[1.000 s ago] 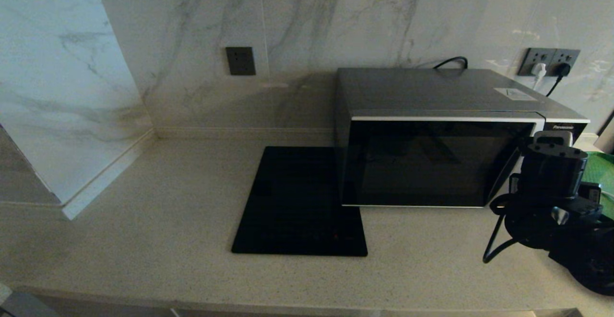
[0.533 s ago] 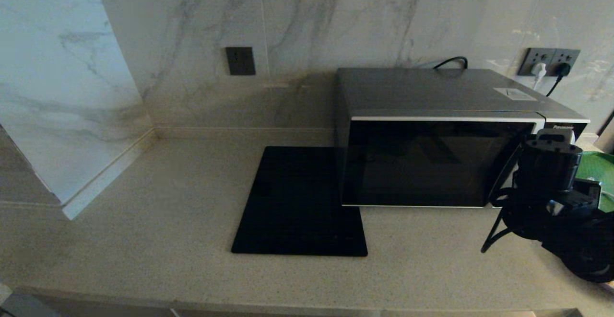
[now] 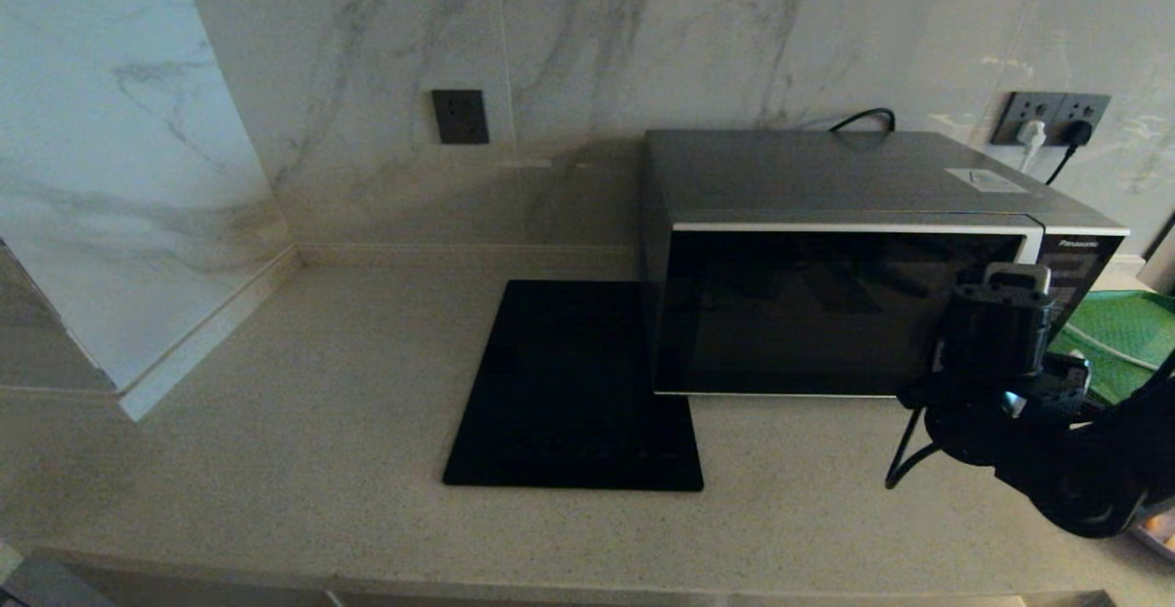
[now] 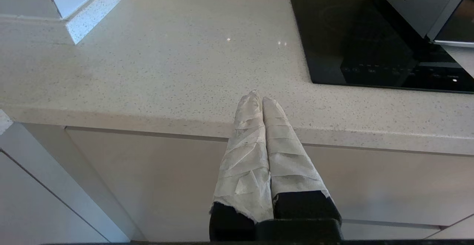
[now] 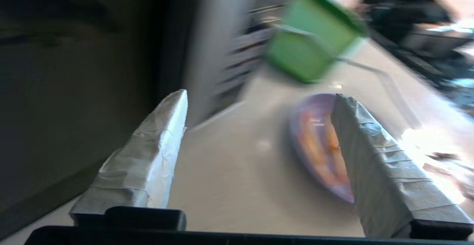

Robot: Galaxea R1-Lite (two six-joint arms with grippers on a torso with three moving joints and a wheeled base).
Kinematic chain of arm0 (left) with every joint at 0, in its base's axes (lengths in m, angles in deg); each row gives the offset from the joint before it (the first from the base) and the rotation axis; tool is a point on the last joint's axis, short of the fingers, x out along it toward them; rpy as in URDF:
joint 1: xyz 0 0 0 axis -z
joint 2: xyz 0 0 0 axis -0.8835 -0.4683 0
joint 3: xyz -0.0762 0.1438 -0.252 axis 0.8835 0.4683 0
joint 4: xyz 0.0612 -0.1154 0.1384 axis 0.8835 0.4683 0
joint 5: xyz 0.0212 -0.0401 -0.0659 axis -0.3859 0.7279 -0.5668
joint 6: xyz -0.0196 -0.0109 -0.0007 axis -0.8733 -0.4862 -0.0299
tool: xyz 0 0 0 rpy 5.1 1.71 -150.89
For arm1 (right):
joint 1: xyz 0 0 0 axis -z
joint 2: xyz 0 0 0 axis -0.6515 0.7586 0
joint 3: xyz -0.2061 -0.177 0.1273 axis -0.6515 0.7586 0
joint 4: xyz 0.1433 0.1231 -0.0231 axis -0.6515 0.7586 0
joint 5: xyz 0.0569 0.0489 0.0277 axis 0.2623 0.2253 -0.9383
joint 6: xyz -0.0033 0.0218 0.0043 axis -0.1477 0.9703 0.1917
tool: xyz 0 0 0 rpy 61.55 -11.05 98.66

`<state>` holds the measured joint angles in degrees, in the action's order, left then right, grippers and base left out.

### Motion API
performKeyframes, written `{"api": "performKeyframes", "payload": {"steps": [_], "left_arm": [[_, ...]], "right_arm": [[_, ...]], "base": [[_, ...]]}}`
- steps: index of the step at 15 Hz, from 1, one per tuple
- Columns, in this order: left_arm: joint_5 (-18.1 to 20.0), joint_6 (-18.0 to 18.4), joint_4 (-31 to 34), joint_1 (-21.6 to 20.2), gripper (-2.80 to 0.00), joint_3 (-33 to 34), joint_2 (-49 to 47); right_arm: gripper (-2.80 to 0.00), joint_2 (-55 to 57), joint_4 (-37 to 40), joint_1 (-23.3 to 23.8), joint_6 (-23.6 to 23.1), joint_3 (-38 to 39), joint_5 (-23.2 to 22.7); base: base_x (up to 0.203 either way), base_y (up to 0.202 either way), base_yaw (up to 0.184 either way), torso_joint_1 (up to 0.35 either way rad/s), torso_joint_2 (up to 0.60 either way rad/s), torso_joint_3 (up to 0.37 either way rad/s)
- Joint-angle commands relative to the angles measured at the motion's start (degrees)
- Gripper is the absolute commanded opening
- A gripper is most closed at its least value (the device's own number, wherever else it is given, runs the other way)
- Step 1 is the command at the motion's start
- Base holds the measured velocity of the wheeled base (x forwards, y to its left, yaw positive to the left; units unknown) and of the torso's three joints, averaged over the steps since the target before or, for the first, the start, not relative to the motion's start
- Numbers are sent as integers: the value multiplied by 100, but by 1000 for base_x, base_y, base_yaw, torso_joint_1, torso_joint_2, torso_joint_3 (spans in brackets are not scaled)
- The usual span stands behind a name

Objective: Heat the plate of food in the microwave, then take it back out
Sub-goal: Open the microwave oven

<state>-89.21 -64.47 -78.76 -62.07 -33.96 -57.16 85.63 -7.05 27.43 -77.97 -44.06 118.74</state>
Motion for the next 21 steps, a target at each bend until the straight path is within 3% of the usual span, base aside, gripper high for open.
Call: {"api": "performKeyframes", "payload": {"steps": [1, 8, 15, 21], "left_arm": [[-3, -4, 0, 0, -280, 1, 0], [-3, -4, 0, 0, -280, 1, 0], [-3, -4, 0, 0, -280, 1, 0], [-3, 5, 0, 0, -280, 1, 0]], "right_arm": [[0, 95, -35, -200, 41, -18, -25], [0, 143, -21, -413, 77, -265, -61], [0, 443, -18, -297, 64, -526, 310], [0, 898, -38, -235, 532, -461, 317]], "base": [[0, 0, 0, 0, 0, 0], [0, 0, 0, 0, 0, 0], [0, 0, 0, 0, 0, 0], [0, 0, 0, 0, 0, 0]]}}
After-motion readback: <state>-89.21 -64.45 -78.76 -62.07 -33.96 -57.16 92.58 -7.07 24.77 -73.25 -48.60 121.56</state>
